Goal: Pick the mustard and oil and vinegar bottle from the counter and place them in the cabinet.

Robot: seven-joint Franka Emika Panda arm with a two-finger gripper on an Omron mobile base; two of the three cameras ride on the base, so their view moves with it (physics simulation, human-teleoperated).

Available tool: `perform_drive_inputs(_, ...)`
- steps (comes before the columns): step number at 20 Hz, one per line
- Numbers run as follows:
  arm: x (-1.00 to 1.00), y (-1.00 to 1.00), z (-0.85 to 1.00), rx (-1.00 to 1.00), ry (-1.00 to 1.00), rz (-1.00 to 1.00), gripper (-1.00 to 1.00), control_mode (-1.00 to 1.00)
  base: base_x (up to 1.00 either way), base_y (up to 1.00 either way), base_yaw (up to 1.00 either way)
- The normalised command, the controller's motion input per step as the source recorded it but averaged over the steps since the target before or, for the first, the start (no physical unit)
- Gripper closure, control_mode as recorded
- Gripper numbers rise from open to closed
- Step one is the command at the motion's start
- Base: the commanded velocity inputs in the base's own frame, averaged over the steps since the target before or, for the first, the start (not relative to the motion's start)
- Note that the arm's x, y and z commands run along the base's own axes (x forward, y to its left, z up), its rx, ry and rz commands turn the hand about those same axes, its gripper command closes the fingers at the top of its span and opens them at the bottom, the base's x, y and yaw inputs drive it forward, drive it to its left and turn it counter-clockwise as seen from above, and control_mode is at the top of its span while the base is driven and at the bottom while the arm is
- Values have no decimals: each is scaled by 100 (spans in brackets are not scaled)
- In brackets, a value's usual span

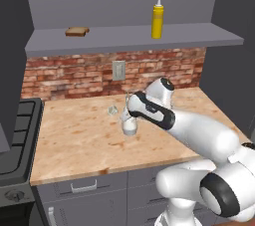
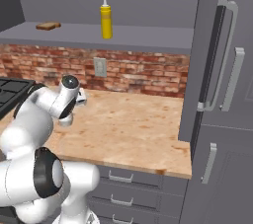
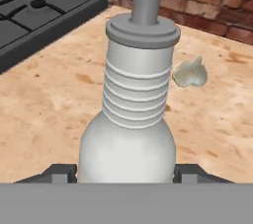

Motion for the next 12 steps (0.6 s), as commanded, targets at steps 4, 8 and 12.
perform_drive_inputs(4,-44,0,86,-1,-9,0,100,-100,0,0,0)
perform_drive_inputs(8,-39,0,94,-2,-7,-1,100,-100,0,0,0)
perform_drive_inputs(12,-35,0,94,-2,-6,-1,100,-100,0,0,0)
